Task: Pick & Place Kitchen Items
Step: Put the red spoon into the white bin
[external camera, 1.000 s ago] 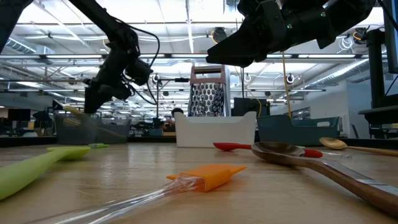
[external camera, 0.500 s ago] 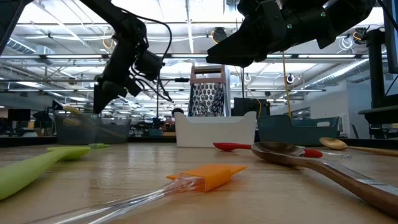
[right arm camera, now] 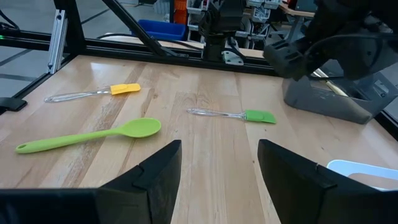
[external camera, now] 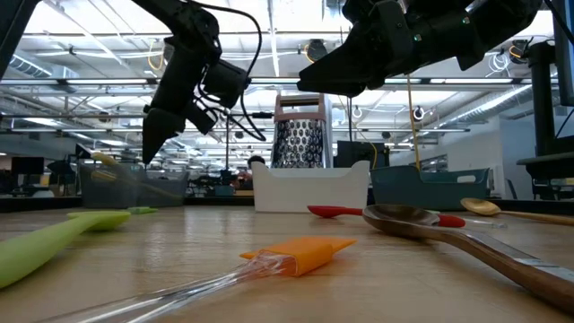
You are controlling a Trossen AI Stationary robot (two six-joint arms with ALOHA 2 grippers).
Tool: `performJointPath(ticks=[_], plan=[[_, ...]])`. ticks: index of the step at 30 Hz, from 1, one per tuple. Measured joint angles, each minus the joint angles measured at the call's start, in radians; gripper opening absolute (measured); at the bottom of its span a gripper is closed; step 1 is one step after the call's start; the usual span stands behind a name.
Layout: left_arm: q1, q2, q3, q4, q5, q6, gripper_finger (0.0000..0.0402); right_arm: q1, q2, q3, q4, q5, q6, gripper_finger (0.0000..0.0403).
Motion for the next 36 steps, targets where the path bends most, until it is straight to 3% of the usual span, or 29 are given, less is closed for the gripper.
performJointPath(ticks=[10,20,28,36], plan=[[-0.107,0.000,0.000,-0.023,0.131,-0.013,0.0115,0.000,0.000,0.000,-0.039,0.000,0.021,0.0208],[-0.226,-0.073,0.000,-0.017,0.174,-0.118,0.0115,0.000,0.000,0.000,-0.037,0.000,0.052,0.0208],[-0.335,-0.230,0.000,0.036,0.166,-0.317,0.0115,0.000,0.000,0.000,-0.031,0.000,0.084,0.0208],[-0.477,-0.293,0.000,0.058,0.070,-0.493,0.0115,0.001,0.000,0.000,-0.046,0.000,0.113,0.0208]])
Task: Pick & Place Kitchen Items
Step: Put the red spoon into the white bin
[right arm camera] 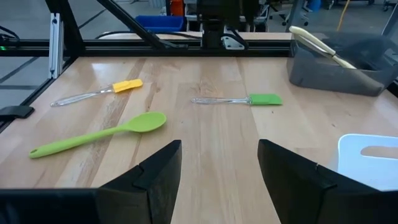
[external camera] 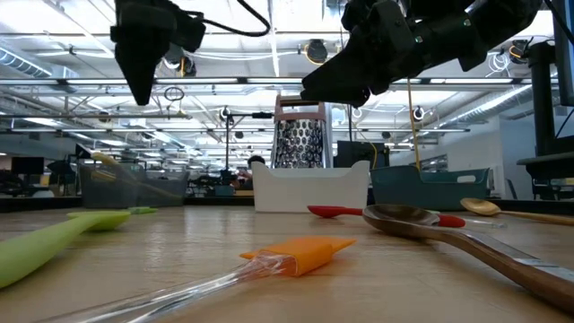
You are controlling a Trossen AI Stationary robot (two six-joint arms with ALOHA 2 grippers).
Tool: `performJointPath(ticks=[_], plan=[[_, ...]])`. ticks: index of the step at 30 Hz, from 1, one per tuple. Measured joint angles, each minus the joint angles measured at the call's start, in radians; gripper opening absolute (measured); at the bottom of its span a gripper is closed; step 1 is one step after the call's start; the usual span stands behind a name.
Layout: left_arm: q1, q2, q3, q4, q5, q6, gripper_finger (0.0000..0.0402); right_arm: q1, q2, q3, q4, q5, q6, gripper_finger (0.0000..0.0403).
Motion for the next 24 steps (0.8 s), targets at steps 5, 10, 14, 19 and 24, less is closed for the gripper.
performJointPath(ticks=[5,10,14,19,24], plan=[[-0.103,-0.008,0.000,0.006,-0.055,-0.120,0.0115,0.000,0.000,0.000,-0.015,0.000,0.001,0.0208],[-0.211,-0.006,0.000,0.048,-0.120,-0.196,0.0115,0.000,0.000,0.000,-0.082,0.004,0.018,0.0208],[-0.298,-0.006,0.000,0.099,-0.209,-0.209,0.0115,0.000,0.000,0.000,-0.130,0.021,0.019,0.0208],[-0.387,-0.006,0.000,0.175,-0.329,-0.208,0.0115,0.001,0.000,0.000,-0.201,0.108,0.038,0.0208],[-0.446,-0.005,0.000,0.224,-0.411,-0.208,0.0115,0.001,0.000,0.000,-0.307,0.134,0.109,0.0208]])
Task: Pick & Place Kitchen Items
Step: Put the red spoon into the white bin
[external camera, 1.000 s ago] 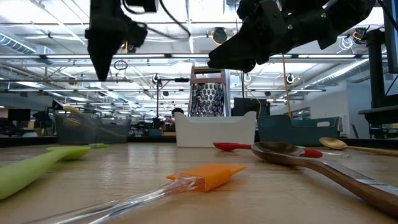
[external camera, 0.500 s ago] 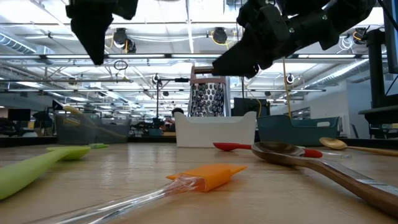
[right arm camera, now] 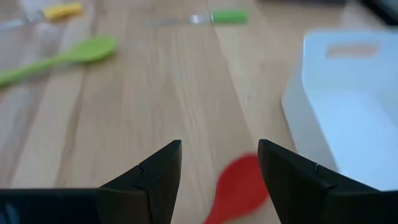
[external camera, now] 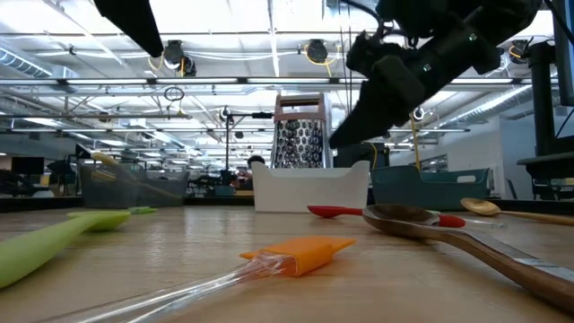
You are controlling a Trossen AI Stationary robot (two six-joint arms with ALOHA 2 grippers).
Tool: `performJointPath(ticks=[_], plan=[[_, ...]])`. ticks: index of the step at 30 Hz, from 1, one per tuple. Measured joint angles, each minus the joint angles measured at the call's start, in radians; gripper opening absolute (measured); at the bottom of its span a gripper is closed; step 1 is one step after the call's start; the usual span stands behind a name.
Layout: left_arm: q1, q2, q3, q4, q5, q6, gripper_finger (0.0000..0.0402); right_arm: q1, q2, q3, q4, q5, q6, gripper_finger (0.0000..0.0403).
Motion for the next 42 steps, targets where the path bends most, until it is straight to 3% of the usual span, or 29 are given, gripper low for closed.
performJointPath(ticks=[12,15,20,36,42], plan=[[-0.039,0.000,0.000,0.055,-0.095,0.019,0.0115,0.020,0.027,0.000,-0.141,0.001,0.171,0.0208],[-0.039,0.000,0.000,0.055,-0.096,0.025,0.0115,0.041,0.055,0.000,-0.124,0.016,0.176,0.0208],[-0.039,0.000,0.000,0.054,-0.093,0.025,0.0115,0.058,0.103,0.000,-0.129,0.140,0.189,0.0208],[-0.039,0.000,0.000,0.053,-0.084,0.025,0.0115,0.058,0.247,0.002,-0.057,0.133,0.223,0.0207],[-0.039,0.000,0.000,0.053,-0.084,0.022,0.0115,0.057,0.253,0.002,-0.071,0.158,0.223,0.0167]])
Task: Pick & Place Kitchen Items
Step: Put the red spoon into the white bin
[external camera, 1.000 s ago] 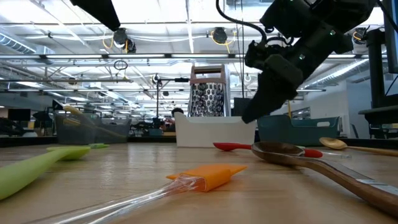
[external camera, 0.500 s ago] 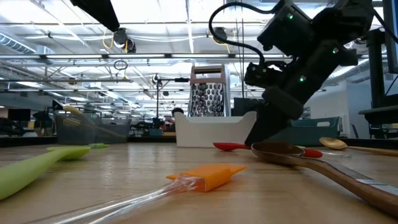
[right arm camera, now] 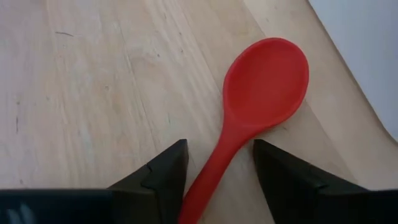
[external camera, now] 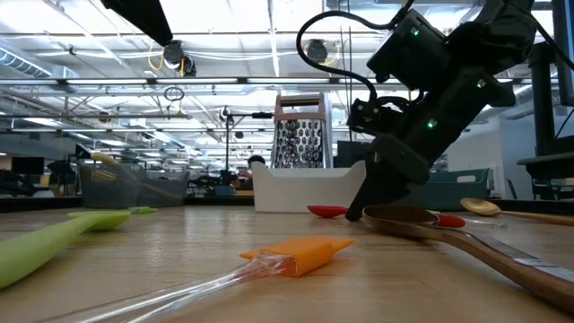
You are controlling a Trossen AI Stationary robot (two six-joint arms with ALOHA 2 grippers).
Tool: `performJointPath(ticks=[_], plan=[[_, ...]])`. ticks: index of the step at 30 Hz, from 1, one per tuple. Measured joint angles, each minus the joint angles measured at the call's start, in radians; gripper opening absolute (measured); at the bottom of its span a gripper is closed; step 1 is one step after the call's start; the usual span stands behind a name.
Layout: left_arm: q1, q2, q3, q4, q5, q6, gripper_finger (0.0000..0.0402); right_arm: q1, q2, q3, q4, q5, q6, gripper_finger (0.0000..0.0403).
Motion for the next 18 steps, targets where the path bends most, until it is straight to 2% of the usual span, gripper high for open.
performJointPath(ticks=[11,14,18], plan=[[0.000,0.000,0.000,0.000,0.003,-0.002,0.0115,-0.011,0.002,-0.001,0.001,-0.004,0.042,0.0043],[0.000,0.000,0.000,0.000,0.003,-0.002,0.0115,-0.014,0.002,-0.001,0.001,-0.008,0.042,0.0026],[0.000,0.000,0.000,0.000,0.003,-0.001,0.0115,-0.014,0.002,-0.002,0.003,-0.023,0.024,0.0026]])
